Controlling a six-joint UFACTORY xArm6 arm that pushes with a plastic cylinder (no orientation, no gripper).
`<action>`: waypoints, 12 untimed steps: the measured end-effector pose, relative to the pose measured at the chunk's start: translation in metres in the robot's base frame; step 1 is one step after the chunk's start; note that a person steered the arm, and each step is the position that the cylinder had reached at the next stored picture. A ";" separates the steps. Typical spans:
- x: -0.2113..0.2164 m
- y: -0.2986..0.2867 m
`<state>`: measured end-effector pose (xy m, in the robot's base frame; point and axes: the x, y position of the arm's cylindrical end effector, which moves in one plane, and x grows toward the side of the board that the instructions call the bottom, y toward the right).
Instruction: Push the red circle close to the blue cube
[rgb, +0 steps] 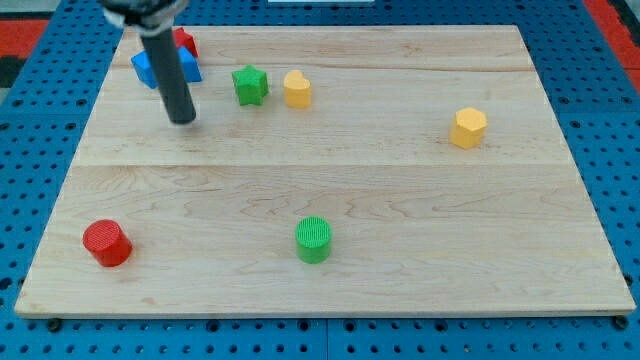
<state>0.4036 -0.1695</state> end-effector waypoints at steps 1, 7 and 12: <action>0.074 0.007; 0.124 -0.040; 0.067 0.045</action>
<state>0.4704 -0.1247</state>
